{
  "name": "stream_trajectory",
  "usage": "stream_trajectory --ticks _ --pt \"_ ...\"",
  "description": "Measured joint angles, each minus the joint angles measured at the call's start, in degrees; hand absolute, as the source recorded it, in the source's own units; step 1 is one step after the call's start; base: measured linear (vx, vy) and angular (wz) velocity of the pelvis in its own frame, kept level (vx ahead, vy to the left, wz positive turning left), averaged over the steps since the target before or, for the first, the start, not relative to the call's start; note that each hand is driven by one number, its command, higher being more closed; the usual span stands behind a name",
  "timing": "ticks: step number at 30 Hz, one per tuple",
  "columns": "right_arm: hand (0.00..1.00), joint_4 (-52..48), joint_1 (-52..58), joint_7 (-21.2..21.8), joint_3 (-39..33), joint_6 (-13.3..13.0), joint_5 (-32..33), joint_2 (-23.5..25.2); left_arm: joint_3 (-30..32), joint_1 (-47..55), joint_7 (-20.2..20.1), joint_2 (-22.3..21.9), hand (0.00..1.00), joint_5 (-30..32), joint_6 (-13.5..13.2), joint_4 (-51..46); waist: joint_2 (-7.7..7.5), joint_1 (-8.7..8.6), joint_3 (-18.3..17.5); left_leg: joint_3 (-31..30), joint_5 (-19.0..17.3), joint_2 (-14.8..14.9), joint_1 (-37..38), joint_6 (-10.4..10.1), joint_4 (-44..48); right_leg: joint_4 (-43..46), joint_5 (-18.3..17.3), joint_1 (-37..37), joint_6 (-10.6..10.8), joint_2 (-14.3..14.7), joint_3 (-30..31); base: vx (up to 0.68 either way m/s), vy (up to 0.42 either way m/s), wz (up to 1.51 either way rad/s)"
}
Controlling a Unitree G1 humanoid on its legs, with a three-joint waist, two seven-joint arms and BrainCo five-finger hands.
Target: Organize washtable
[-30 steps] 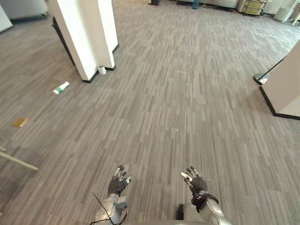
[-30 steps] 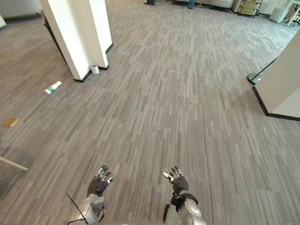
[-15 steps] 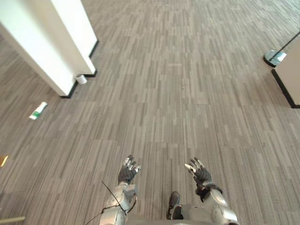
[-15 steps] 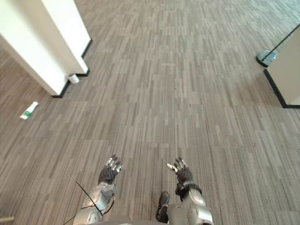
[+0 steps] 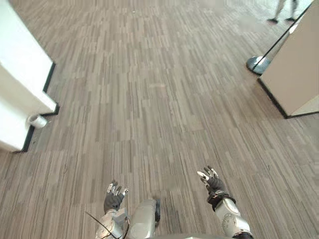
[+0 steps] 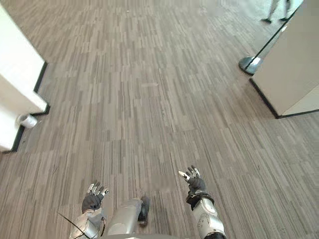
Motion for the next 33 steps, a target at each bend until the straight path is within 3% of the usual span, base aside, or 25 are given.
stream_trajectory --ticks 2,4,6,7,8,10,11,12,13,14,15,16,17,19,20,22,23,24,27,28,29,30,31,32,33 --pt "0.00 -0.23 0.92 0.35 0.10 0.05 -0.11 0.59 0.04 -0.20 0.18 0.87 0.00 -0.01 -0.19 -0.03 -0.40 -0.61 -0.21 -0.85 -1.16 -0.13 2.74 -0.21 -1.94 -0.41 -1.69 -3.69 -0.09 -0.16 -2.69 0.37 0.067 0.22" --pt "0.00 -2.19 3.82 0.80 -0.09 0.00 -0.15 0.97 -0.64 -0.92 0.17 1.57 0.00 -0.02 -0.29 -0.04 -0.61 -1.45 -0.30 -2.99 -3.01 -0.15 5.78 -1.08 -3.88 -9.20 -4.14 -9.32 1.15 -0.06 -6.78 0.36 -0.003 0.41" --pt "0.00 -2.54 4.69 0.80 -0.58 0.21 -0.12 0.99 -1.94 -1.27 0.16 1.67 0.00 -0.02 -0.37 -0.02 -0.45 -2.60 -0.26 -4.47 -5.51 0.12 8.65 -2.04 -4.68 -27.50 -2.51 -13.42 2.18 0.36 -7.90 0.53 -0.064 0.44" --pt "0.00 -2.68 4.66 0.80 -0.85 0.22 -0.12 0.99 -2.66 -1.31 0.08 1.74 0.00 0.02 -0.39 -0.02 -0.28 -2.62 -0.26 -4.99 -6.63 0.38 10.00 -3.09 -4.95 -37.11 0.39 -14.71 2.93 0.84 -7.37 0.71 -0.140 0.38" --pt "0.00 -2.87 4.65 0.78 -0.88 0.25 -0.16 1.06 -2.96 -1.34 0.03 1.70 0.00 0.08 -0.40 0.07 -0.39 -2.74 -0.32 -5.94 -8.16 0.70 12.40 -4.13 -5.82 -49.86 5.77 -15.48 5.20 1.03 -6.37 0.63 -0.145 0.35" --pt "0.00 -3.81 4.71 0.73 -0.85 0.57 -0.49 1.04 -3.05 -1.38 0.13 1.64 0.00 0.09 -0.41 0.41 -0.44 -3.81 -0.68 -7.89 -10.86 2.11 16.73 -6.41 -8.31 -55.18 8.15 -17.98 7.09 0.73 -2.95 0.79 -0.247 0.75" --pt "0.00 -4.57 5.53 0.71 -0.70 0.64 -1.23 0.92 -3.27 -0.91 0.45 1.36 0.00 0.10 -0.42 1.00 0.67 -4.95 -2.09 -9.57 -11.46 4.63 20.76 -8.06 -10.31 -53.49 10.02 -18.11 5.71 1.50 -3.26 0.83 -0.273 0.98" --pt "0.00 -4.98 5.72 0.71 -0.69 0.65 -1.34 0.69 -3.57 -0.91 0.81 1.13 0.00 0.08 -0.42 1.46 1.16 -5.22 -2.84 -10.71 -11.14 6.22 21.23 -8.85 -9.10 -50.69 14.47 -18.34 4.12 2.33 -3.99 0.90 -0.305 0.82" --pt "0.00 -5.61 5.73 0.73 -0.65 0.66 -1.56 0.45 -4.01 -1.12 0.94 0.65 0.00 0.08 -0.41 1.67 2.32 -5.11 -3.85 -11.63 -8.44 8.84 19.56 -12.33 -2.77 -47.15 20.21 -18.35 0.33 3.89 -4.66 0.89 -0.319 0.27" --pt "0.00 -6.17 4.68 0.78 -0.52 0.60 -1.75 -0.75 -4.04 -0.99 1.03 -1.55 0.00 0.03 -0.39 1.85 5.59 -5.04 -4.08 -13.20 -3.30 11.76 15.94 -11.32 6.47 -44.87 17.27 -17.10 -0.85 6.54 -6.31 0.87 -0.342 0.05" --pt "0.00 -6.45 4.06 0.77 -0.40 0.60 -1.78 -1.26 -4.02 -1.02 1.06 -2.36 0.00 0.02 -0.38 1.91 6.43 -4.98 -4.09 -13.59 1.61 12.37 13.26 -10.68 11.98 -44.79 15.79 -16.08 -1.45 7.79 -6.66 0.85 -0.337 -0.29" --pt "0.00 -7.29 3.79 0.73 -0.21 0.58 -1.76 -1.86 -4.15 -0.99 1.07 -3.26 0.00 -0.49 -0.37 1.98 6.83 -4.38 -4.13 -13.76 14.87 13.17 8.40 -10.77 21.65 -46.36 13.61 -12.76 -2.75 9.74 -6.40 0.69 -0.257 -0.22" --pt "0.00 -7.72 3.98 0.73 -0.26 0.43 -1.76 -1.85 -4.72 -1.52 0.97 -3.40 0.00 -0.85 -0.38 2.04 7.06 -3.97 -4.05 -13.53 17.67 14.64 4.61 -11.09 29.22 -49.02 12.58 -8.88 -3.22 11.33 -6.52 0.84 -0.297 -0.22" --pt "0.00 -7.65 3.80 -0.36 -0.74 0.32 -1.74 -2.78 -4.71 -2.15 0.98 -3.40 0.00 -2.43 -0.41 2.10 6.21 -3.48 -3.11 -9.48 12.83 17.27 -2.19 -5.35 42.19 -54.63 11.64 0.67 -4.61 13.86 -6.07 0.81 -0.289 -0.11" --pt "0.00 -7.65 3.66 -0.57 -0.94 0.10 -1.72 -3.00 -4.54 -2.05 0.98 -3.36 0.00 -2.43 -0.40 2.18 5.46 -3.31 -2.68 -6.89 10.70 17.67 -4.32 -4.60 43.69 -56.80 11.43 4.38 -4.89 13.92 -5.70 0.66 -0.242 -0.10" --pt "0.00 -7.75 2.99 -0.58 -2.28 -1.06 -1.25 -3.23 -4.52 -2.05 0.84 -3.43 0.00 -2.43 -0.42 2.17 4.54 -3.01 -2.13 -1.91 6.52 17.54 -9.72 -5.67 39.57 -60.55 10.54 10.36 -4.93 13.67 -5.13 0.65 -0.195 -0.16" --pt "0.00 -7.91 2.89 -0.57 -3.15 -1.39 -1.01 -3.57 -4.49 -2.31 0.80 -3.42 0.00 -2.43 -0.49 2.17 4.30 -2.31 -1.83 0.30 4.70 16.46 -12.57 -6.74 34.19 -61.76 7.67 12.56 -3.65 13.08 -4.87 0.58 -0.110 -0.15" --pt "0.00 -7.80 2.95 -0.60 -3.50 -1.39 -1.00 -4.06 -4.62 -2.43 0.75 -3.42 0.00 -2.43 -0.46 2.52 5.28 -2.30 -1.82 0.68 4.28 15.84 -14.01 -7.32 30.84 -62.25 7.15 13.58 -3.44 13.36 -5.13 0.35 0.003 0.00" --pt "0.00 -7.56 3.86 -0.73 -4.48 -0.98 -1.01 -5.04 -3.11 -1.56 0.77 -3.58 0.00 -2.36 -0.39 2.92 5.70 -2.00 -1.53 1.67 4.92 8.05 -17.11 -7.71 9.40 -62.06 2.11 17.59 -2.29 10.94 -5.64 0.44 0.153 0.23" --pt "0.00 -7.56 3.65 -0.70 -4.51 -1.03 -1.01 -5.00 -2.06 -0.31 0.77 -3.68 0.00 -2.36 -0.38 2.79 5.70 -1.23 -1.56 1.69 7.13 5.19 -17.19 -9.90 -1.24 -62.18 0.40 18.88 -1.17 10.02 -5.30 0.32 0.147 -0.10" --pt "0.00 -7.48 3.60 -0.69 -4.51 -1.05 -1.04 -4.97 -1.51 0.24 0.78 -3.73 0.00 -2.26 -0.38 2.72 5.84 -0.44 -1.60 1.64 9.79 4.65 -17.30 -9.50 -4.96 -62.28 -0.31 19.40 -0.61 9.89 -4.72 0.51 0.237 -0.45" --pt "0.00 -6.62 3.50 -0.74 -4.08 -1.06 -1.19 -4.52 -0.20 1.32 0.90 -3.80 0.00 -2.15 -0.38 2.66 4.85 1.28 -2.09 1.86 17.55 3.65 -16.72 -6.67 -6.40 -62.69 -1.71 20.69 1.37 8.86 -2.80 0.45 0.194 -0.44" --pt "0.00 -6.13 3.26 -0.73 -4.12 -1.08 -1.22 -3.91 0.43 1.33 0.92 -3.87 0.00 -2.15 -0.36 2.74 4.16 1.48 -2.56 2.04 18.34 2.79 -16.83 -3.70 -5.98 -62.48 -2.17 20.61 2.32 7.96 -2.63 0.62 0.226 -0.36" --pt "0.00 -5.36 2.77 -0.71 -4.06 -0.97 -1.26 -3.13 1.03 1.22 0.95 -4.23 0.00 -2.15 -0.37 2.22 2.86 1.70 -2.65 3.23 15.90 2.28 -18.21 -1.48 -2.04 -61.59 -2.50 20.41 3.41 6.49 -2.28 0.45 0.142 -0.09" --pt "0.00 -5.11 2.60 -0.53 -3.66 -0.77 -1.31 -3.07 1.03 1.06 1.00 -4.13 0.00 -2.16 -0.36 2.10 2.28 2.04 -2.64 4.02 14.87 2.17 -18.56 -0.58 -0.31 -61.14 -2.20 20.34 3.93 5.74 -1.60 0.55 0.192 -0.26"
